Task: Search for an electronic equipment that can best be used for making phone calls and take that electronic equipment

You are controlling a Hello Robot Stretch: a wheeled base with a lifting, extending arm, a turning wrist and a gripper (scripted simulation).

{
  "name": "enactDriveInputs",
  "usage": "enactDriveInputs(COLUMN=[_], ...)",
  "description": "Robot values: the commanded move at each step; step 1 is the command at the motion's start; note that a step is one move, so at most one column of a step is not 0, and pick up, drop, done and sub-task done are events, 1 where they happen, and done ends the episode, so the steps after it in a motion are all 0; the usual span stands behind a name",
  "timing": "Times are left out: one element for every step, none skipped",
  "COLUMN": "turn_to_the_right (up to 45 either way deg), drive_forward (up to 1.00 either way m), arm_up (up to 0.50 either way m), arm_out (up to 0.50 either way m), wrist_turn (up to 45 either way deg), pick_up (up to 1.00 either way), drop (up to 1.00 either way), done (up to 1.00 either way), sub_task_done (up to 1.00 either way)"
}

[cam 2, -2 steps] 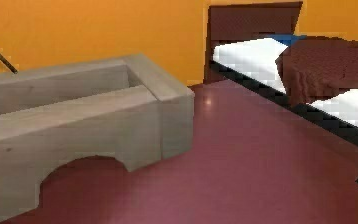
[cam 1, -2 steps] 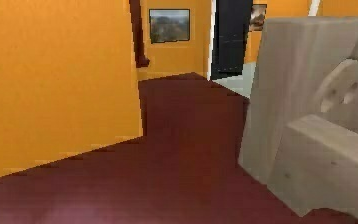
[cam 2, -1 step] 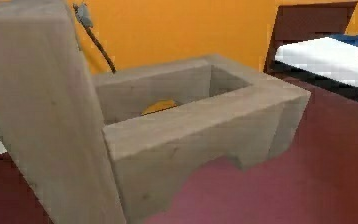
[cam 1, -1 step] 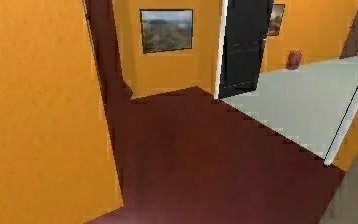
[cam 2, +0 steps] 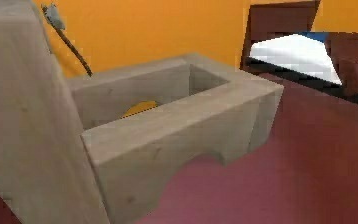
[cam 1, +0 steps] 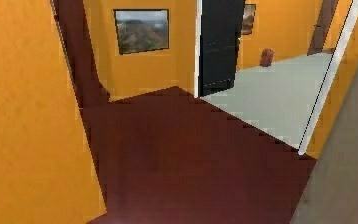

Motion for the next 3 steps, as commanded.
enactDriveInputs(turn_to_the_right=[0.0,3.0,0.0], drive_forward=[0.40,0.00,0.45], arm_up=[0.00,0.00,0.00], arm_out=[0.00,0.00,0.00], wrist_turn=[0.0,0.0,0.0], pick_up=[0.00,0.00,0.00], drop=[0.00,0.00,0.00], done=[0.00,0.00,0.00], sub_task_done=[0.00,0.00,0.00])
